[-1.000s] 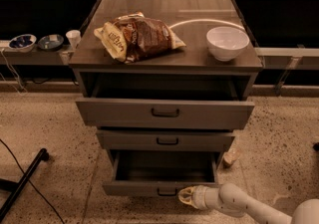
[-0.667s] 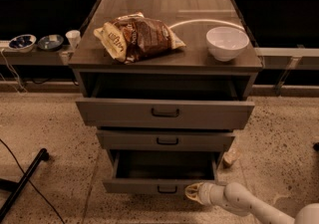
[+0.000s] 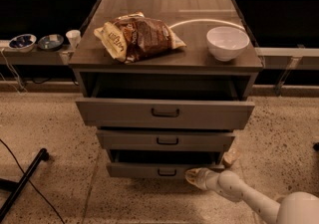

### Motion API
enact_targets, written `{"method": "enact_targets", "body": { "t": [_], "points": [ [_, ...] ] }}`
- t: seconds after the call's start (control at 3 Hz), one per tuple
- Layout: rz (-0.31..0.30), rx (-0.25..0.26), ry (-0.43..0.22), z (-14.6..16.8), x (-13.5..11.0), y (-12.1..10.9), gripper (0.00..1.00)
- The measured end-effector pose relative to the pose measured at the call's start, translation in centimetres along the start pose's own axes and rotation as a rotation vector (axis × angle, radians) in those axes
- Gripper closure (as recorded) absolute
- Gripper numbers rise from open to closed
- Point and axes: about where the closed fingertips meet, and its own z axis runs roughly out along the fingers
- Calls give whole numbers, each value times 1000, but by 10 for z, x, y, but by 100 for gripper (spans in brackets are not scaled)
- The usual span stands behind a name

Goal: Close bottom drawer

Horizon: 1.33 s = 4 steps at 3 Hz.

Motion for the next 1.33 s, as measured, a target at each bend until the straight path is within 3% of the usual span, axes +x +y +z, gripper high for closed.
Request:
{"method": "enact_targets", "body": {
  "t": [0.67,1.0,1.33],
  "points": [
    [-34,23,-25,43,-14,-43,100],
    [-34,23,-25,42,-14,-42,100],
    [-48,-54,-40,22,-21,-14,100]
  ]
}}
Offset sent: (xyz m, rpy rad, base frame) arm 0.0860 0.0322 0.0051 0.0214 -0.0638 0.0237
